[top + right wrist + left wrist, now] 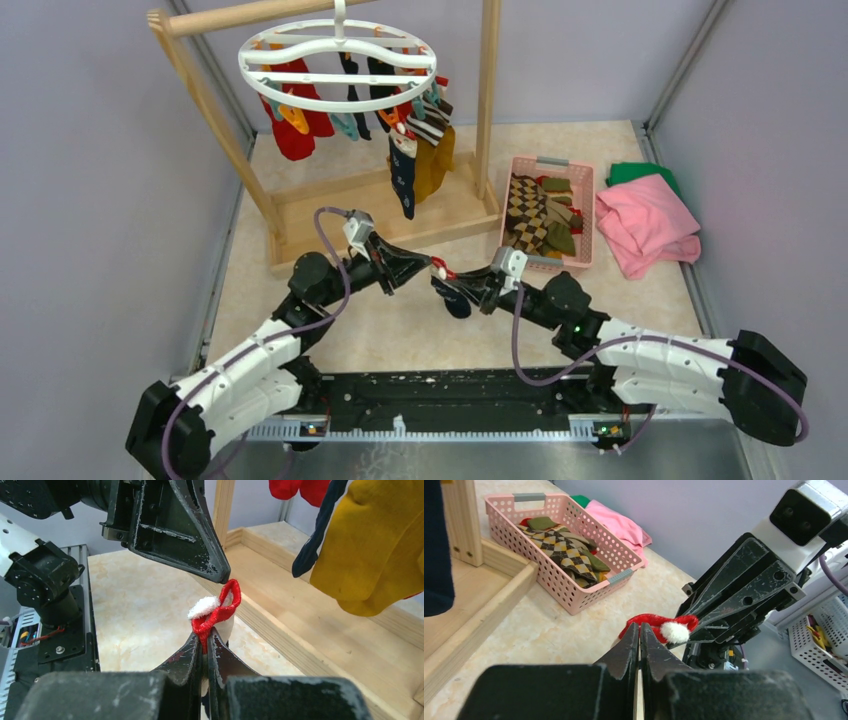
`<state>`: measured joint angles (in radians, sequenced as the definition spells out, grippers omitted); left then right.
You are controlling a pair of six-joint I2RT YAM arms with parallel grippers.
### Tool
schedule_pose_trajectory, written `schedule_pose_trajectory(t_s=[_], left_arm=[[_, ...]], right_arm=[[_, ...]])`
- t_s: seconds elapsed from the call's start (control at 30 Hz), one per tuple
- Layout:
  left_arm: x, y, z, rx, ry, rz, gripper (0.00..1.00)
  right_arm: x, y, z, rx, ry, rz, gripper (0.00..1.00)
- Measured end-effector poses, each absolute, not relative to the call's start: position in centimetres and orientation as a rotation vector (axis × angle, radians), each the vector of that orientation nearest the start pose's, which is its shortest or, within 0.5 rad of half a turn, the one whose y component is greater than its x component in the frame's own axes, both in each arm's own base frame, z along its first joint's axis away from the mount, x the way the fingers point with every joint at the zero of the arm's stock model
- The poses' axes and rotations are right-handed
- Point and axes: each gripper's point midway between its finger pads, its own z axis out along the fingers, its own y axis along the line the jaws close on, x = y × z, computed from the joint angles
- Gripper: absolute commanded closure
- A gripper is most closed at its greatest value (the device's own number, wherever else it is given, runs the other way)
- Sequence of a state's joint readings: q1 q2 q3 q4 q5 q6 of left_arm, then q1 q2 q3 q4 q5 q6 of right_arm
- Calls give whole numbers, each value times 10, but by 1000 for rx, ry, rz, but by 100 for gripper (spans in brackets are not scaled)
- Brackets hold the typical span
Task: Clip the socks to the hanger
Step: Pick up the sock from the bin, then open the clamp at the hanger.
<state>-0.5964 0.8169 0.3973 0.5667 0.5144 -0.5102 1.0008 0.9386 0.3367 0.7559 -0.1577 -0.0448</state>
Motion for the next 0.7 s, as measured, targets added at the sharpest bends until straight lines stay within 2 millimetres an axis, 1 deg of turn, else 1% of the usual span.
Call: schedule_pose_trajectory(t_s=[0.1, 0.37, 0.5, 0.57, 0.7], left_arm=[[196, -265, 254, 522, 1491, -1285, 94], [198, -285, 230, 518, 1575, -1345, 94], [198, -291, 227, 512, 1581, -1367, 93], [198, -294, 227, 513, 1578, -1377, 90], [200, -293, 228, 520, 1574, -1348, 70]], right_arm=[[168, 314, 230, -860, 1226, 908, 100], [164, 328, 239, -875, 1185, 974, 100], [161, 335, 243, -888, 1163, 1007, 100], [159, 338, 244, -896, 1153, 1018, 100], [157, 338, 246, -900, 1143, 1028, 100]])
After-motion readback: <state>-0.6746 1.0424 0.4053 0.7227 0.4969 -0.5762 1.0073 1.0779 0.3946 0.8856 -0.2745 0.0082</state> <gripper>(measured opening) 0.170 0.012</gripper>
